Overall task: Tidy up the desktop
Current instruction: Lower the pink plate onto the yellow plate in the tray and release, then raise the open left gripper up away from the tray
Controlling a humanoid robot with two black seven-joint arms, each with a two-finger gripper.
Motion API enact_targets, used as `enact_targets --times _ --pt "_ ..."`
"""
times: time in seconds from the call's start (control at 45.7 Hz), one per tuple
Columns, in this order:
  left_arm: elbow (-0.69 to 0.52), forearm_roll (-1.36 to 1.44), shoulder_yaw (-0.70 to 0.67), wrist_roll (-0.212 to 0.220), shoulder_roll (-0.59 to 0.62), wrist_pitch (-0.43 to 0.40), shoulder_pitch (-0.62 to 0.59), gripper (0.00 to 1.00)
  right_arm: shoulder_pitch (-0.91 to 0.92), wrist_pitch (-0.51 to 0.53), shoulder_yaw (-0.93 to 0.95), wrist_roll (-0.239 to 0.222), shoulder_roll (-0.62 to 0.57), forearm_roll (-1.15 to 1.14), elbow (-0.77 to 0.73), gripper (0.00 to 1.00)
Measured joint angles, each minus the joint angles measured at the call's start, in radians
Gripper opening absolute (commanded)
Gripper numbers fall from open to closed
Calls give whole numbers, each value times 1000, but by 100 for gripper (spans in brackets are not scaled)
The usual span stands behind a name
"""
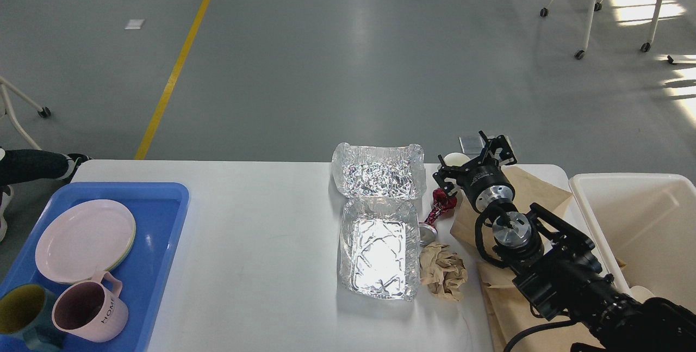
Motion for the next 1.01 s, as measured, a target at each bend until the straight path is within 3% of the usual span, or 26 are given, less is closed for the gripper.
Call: enact_targets --times 0.109,0.175,0.285,0.394,0.591,0.635,1.007 --pt "19 1 -175 -164 1 1 87 96 0 0 0 0 0 0 0 100" --pt "37 1 -298 -238 -2 -1 129 96 0 0 0 0 0 0 0 100" --pt "50 9 -496 -290 -9 -12 184 96 0 0 0 0 0 0 0 100" --pt "53 13 -660 -273 -28 -57 209 96 0 0 0 0 0 0 0 100" --pt "52 9 -891 -127 -68 -174 252 96 0 0 0 0 0 0 0 100" --pt "52 9 -925 -113 -69 -181 255 96 0 0 0 0 0 0 0 100" --pt "51 16 -979 -107 -141 -190 256 96 0 0 0 0 0 0 0 100"
